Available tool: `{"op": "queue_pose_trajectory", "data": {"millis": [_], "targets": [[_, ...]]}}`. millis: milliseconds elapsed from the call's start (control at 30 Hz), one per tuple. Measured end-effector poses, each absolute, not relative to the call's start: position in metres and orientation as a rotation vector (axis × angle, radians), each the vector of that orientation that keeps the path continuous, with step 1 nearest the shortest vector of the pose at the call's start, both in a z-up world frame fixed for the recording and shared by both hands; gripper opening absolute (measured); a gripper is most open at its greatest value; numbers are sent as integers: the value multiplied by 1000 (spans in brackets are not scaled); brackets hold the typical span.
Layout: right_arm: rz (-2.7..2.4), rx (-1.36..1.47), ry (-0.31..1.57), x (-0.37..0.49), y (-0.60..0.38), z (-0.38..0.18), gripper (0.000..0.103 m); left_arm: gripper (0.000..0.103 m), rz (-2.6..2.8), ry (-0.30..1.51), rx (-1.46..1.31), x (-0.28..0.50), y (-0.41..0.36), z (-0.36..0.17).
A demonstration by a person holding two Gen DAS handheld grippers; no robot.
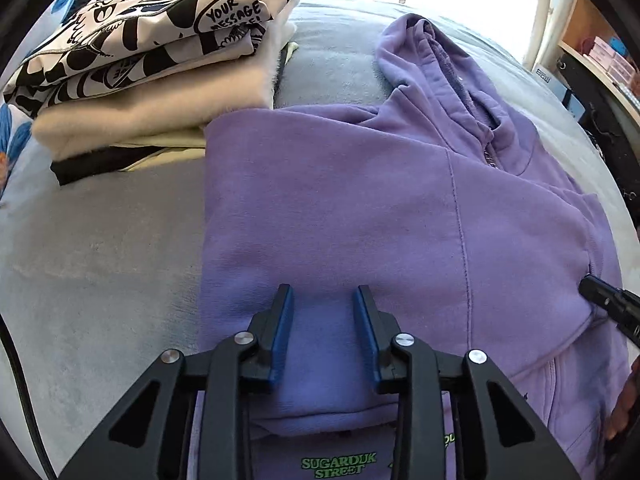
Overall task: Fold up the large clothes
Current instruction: 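Lay the cuff flat and open the right gripper, then move both grippers back to the ribbed hem of the purple hoodie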
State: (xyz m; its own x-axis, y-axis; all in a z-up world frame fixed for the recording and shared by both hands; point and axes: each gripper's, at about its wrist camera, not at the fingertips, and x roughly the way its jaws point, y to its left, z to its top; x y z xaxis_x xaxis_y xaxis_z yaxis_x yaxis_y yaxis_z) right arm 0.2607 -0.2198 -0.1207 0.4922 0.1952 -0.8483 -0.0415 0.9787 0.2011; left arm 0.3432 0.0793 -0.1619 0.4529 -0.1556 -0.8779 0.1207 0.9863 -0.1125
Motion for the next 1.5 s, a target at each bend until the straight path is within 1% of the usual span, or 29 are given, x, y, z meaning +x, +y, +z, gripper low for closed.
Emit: {"op": "queue_pose_trajectory", "data": {"millis": [100, 133, 233, 367, 500, 667, 700, 733, 833, 967, 1067, 1300, 1500], "targets": [[149, 161, 1047, 256, -220, -114, 6, 31, -180, 1098, -33, 341, 79, -158], [148, 157, 1046, 254, -218, -111, 10, 31, -184, 1104, -44, 340, 80, -155], [122, 126, 1027, 252, -211, -101, 11, 34, -182, 1105, -58, 329, 89, -146], [87, 129, 1010, 266, -207, -94, 12, 54, -155, 1061, -29, 325, 84, -133], [76, 157, 1019, 293, -208, -100, 12, 54, -107, 1036, -13, 345, 77, -128], [51, 164, 1030, 325, -218, -115, 11, 54, -1, 1037, -1, 393, 87, -142], [62, 173, 1038, 329, -221, -118, 11, 54, 16, 1040, 4, 398, 90, -146], [65, 171, 1042, 331, -223, -120, 8, 54, 37, 1043, 21, 403, 93, -151], [94, 164, 1034, 328, -227, -119, 8, 57, 55, 1023, 39, 405, 105, -158], [115, 151, 1028, 319, -228, -115, 8, 58, 33, 1027, -33, 407, 117, -163], [117, 150, 1034, 314, -228, -111, 12, 57, 38, 1028, -39, 405, 120, -161], [107, 136, 1024, 293, -228, -91, 12, 57, 36, 1025, -12, 388, 113, -139], [100, 150, 1002, 265, -231, -64, 12, 57, -2, 990, 14, 350, 108, -97]]}}
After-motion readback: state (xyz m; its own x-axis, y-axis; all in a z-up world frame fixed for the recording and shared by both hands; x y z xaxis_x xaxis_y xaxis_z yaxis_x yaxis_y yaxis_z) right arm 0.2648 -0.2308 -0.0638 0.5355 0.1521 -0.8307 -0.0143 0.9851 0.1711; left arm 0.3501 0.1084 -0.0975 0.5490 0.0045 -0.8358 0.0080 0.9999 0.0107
